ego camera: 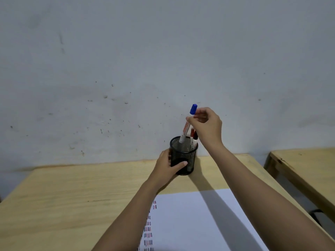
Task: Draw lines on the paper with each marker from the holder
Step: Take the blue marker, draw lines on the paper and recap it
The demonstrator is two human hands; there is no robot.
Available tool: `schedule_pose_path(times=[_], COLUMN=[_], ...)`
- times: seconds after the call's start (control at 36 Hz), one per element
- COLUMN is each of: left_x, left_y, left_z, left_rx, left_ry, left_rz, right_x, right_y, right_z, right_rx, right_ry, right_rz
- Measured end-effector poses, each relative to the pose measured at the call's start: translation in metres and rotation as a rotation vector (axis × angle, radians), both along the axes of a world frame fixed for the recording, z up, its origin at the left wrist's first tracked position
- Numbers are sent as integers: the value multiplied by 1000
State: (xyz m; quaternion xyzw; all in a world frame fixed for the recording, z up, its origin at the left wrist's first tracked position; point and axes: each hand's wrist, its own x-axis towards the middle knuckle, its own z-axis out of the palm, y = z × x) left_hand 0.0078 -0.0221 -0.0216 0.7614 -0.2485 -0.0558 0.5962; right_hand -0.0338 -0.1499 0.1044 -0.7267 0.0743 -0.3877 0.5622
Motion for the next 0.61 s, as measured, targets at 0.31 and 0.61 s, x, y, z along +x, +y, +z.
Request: schedule_pose_path(times=[0.31, 0.61], left_x=[-33, -91], left_y=[9, 48], left_z=[20, 79], left_rx=[-150, -354], left_ry=[123, -83], left_rz=[193, 130], right_x=[-53, -106], right_y=[18, 36], right_z=[20, -27], right_rx=[-105, -368], right_ry=[-142, 44], right_rz=[56, 107])
